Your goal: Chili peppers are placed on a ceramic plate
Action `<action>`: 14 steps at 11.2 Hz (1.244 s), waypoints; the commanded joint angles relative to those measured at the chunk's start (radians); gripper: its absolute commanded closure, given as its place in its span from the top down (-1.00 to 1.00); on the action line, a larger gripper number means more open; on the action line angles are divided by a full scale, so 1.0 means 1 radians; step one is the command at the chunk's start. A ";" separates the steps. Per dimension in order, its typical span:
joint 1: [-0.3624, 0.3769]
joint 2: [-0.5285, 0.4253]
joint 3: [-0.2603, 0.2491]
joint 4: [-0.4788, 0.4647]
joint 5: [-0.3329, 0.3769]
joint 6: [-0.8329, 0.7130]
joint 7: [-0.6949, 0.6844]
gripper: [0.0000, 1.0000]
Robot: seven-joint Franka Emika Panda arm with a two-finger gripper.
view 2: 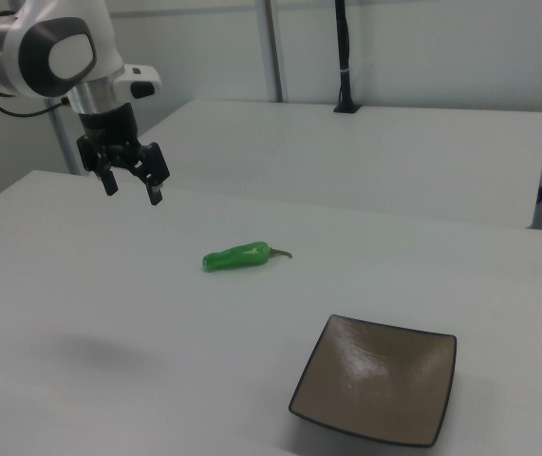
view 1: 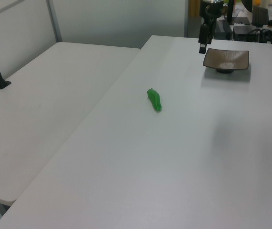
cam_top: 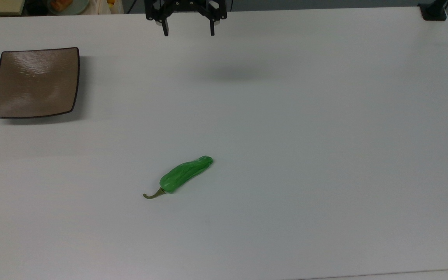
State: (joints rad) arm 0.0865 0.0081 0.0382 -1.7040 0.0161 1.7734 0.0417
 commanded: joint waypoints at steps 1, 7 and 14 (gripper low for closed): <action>-0.002 0.006 0.009 0.003 -0.028 -0.032 0.017 1.00; -0.005 0.010 0.009 0.003 -0.027 -0.022 0.029 1.00; 0.001 0.065 0.011 0.006 -0.005 0.135 0.221 1.00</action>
State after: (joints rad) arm 0.0849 0.0368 0.0421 -1.7063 0.0069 1.8221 0.0949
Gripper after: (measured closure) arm 0.000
